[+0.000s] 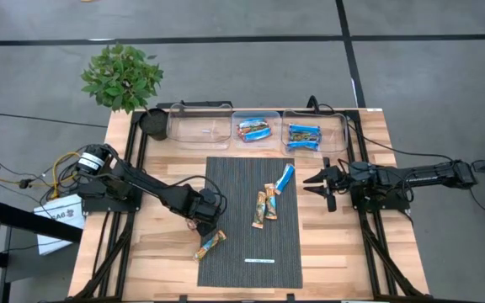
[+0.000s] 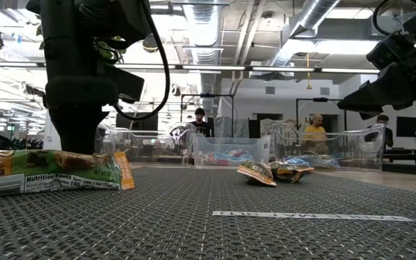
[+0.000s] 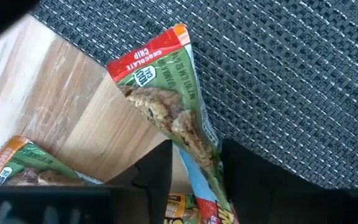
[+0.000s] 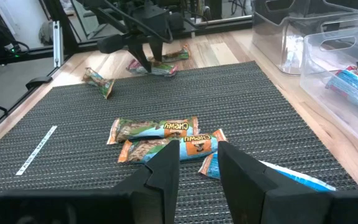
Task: Pick and place Granola Bars by type
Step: Put the red granola bar into the white bin
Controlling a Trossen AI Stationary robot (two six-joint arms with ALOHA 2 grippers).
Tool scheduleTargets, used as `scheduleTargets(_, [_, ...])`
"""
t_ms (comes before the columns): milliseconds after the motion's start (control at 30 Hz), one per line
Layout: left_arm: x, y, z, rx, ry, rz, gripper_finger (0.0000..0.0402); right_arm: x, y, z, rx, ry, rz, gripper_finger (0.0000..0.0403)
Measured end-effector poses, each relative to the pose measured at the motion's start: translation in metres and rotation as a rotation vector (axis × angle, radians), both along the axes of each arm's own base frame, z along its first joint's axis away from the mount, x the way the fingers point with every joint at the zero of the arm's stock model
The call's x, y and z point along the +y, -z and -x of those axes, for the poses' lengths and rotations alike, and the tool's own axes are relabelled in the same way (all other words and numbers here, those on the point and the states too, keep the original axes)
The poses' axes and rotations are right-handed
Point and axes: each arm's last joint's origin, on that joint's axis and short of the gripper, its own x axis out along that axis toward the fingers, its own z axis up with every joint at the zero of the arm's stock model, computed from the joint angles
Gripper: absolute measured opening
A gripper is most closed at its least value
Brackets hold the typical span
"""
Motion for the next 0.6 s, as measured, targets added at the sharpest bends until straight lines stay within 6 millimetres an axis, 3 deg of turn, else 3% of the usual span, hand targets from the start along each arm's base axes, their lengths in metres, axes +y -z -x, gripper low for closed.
scheduleTargets(600, [-0.0011, -0.0004, -0.0034, -0.03, 0.052, 0.002, 0.0031, 0.0, 0.0, 0.0, 0.0, 0.0, 0.0, 0.0102])
